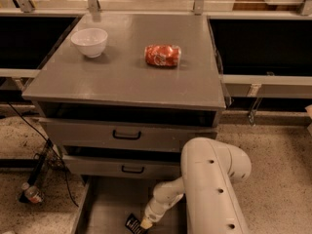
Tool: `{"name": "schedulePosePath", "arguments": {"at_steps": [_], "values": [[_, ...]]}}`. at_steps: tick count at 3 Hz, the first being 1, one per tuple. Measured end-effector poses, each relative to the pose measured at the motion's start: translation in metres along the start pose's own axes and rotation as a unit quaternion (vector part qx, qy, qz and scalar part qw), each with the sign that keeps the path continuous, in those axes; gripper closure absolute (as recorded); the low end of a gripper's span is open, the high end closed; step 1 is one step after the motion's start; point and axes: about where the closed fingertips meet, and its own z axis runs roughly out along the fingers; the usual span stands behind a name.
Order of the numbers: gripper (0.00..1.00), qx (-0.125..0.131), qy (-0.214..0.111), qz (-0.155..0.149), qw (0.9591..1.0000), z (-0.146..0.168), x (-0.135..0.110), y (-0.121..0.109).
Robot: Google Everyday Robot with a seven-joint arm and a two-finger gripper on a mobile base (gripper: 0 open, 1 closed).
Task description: Pick rxbar chocolate from bottom drawer and place on counter
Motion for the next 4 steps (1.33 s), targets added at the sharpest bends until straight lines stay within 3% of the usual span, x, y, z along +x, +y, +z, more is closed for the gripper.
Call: {"name": "schedulePosePath", "arguments": {"at_steps": [1, 2, 4], "values": [[0.08, 0.000, 0.000, 0.000, 1.0000, 0.0000, 0.0000, 0.0000], [0.00, 0.000, 0.000, 0.000, 1.0000, 0.0001, 0.0000, 0.0001], [0.00, -0.010, -0.002, 0.011, 0.9999, 0.0046, -0.0019, 0.0000]]}}
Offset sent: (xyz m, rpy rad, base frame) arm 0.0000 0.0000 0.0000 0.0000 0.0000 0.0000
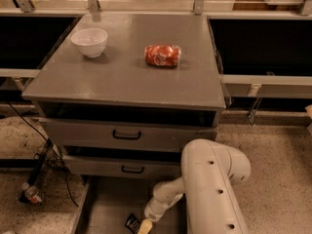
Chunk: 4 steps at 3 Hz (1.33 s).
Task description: Pick rxbar chocolate from bottom drawer and place on counter
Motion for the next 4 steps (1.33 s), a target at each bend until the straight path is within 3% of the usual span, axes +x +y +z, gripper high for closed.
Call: {"name": "schedulePosePath", "arguments": {"at_steps": [1, 2, 4], "values": [[0.00, -0.003, -0.008, 0.032, 0.9994, 0.0060, 0.0007, -0.0043], [0.00, -0.003, -0.008, 0.032, 0.9994, 0.0061, 0.0007, -0.0043], [0.25, -0.003, -0.008, 0.032, 0.9994, 0.0061, 0.0007, -0.0042]]}}
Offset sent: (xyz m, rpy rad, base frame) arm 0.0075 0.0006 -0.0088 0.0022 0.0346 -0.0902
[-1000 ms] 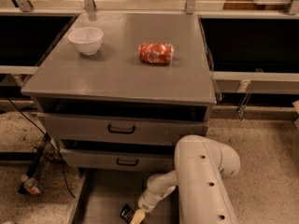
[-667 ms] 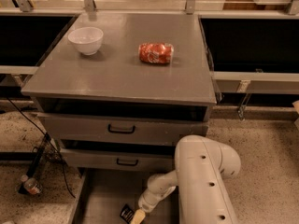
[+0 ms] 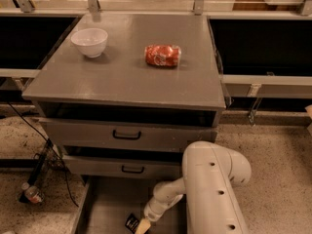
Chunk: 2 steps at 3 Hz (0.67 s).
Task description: Pick rxbar chocolate from bottom drawer and place on counter
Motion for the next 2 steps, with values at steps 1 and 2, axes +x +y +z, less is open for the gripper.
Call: {"name": "schedulePosePath", "arguments": {"at_steps": [1, 2], "values": [[0.35, 0.000, 0.000, 0.000, 1.0000, 0.0000, 0.0000, 0.0000], [0.34, 0.000, 0.000, 0.000, 1.0000, 0.0000, 0.0000, 0.0000]]}}
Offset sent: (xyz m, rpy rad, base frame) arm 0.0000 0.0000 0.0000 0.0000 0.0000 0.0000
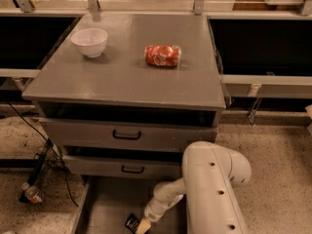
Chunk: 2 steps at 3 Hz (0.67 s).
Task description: Pick rxbar chocolate from bottom drawer and place on counter
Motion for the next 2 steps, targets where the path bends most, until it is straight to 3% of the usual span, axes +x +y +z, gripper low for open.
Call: {"name": "schedulePosePath", "arguments": {"at_steps": [1, 2], "values": [[0.52, 0.000, 0.000, 0.000, 1.0000, 0.0000, 0.0000, 0.0000], [0.61, 0.000, 0.000, 0.000, 1.0000, 0.0000, 0.0000, 0.0000]]}}
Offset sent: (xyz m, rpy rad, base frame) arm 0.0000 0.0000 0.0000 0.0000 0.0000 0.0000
